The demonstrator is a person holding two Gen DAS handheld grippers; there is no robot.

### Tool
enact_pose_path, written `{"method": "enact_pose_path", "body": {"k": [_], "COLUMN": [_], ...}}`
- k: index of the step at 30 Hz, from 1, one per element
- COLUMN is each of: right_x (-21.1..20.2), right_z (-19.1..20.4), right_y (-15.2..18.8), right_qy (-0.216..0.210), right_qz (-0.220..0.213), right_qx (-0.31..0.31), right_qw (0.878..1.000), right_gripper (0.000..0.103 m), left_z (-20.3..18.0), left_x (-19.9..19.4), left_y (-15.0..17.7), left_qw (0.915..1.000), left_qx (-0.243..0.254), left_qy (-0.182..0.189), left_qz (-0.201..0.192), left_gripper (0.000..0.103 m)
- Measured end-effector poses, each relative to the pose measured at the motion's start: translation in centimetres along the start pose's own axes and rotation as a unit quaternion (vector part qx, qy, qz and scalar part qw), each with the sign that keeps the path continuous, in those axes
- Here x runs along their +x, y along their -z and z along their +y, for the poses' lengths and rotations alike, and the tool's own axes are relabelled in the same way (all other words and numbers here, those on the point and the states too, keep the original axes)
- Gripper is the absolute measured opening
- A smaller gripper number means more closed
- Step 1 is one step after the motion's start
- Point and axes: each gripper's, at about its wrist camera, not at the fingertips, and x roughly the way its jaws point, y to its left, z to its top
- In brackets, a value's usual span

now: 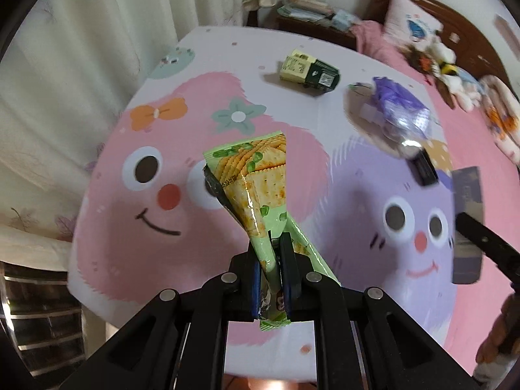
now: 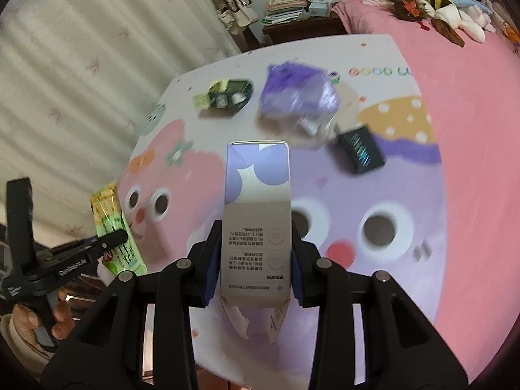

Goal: Collect trash
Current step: 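Carry the white box and green cracker packet down over the blue bin with both tools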

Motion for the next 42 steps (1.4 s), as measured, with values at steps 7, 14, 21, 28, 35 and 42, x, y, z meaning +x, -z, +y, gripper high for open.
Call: {"method": "enact_pose_path", "body": {"k": [7, 14, 21, 28, 35, 42], "right_x": [-1.0, -1.9, -1.8, 0.1, 4.7, 13.2], "right_z": [6.0, 12.9, 16.6, 15.5, 11.5, 6.4], "right_y": [7.7, 16.3, 24.3, 30.4, 35.8, 41.3], "right_qy": [0.01, 0.028, 0.044, 0.07, 0.079, 0.075], "right_qz": [0.014, 0.01, 0.021, 0.062, 0.104, 0.139], "right_qx": [0.016, 0.033, 0.072, 0.101, 0.134, 0.146], "right_qw": [1.0, 0.999, 0.996, 0.99, 0.982, 0.977], "right_gripper": [0.033, 0.033, 0.033, 0.033, 0.033, 0.033], "left_z": [5.8, 13.9, 15.9, 15.3, 14.9, 15.4], "left_x": [-7.0, -10.1, -9.4, -6.8, -0.8, 9.1], "left_y": [8.2, 17.1, 23.5, 28.9, 33.6, 38.1], "left_qw": [0.9976, 0.9919, 0.9819, 0.9719, 0.9709, 0.9738], "left_qx": [0.056, 0.112, 0.18, 0.216, 0.196, 0.157], "left_qy": [0.024, 0.048, 0.058, 0.089, 0.107, 0.114], "left_qz": [-0.034, -0.035, -0.015, 0.026, 0.085, 0.119], "left_gripper": [0.01, 0.01, 0.01, 0.01, 0.01, 0.01]}}
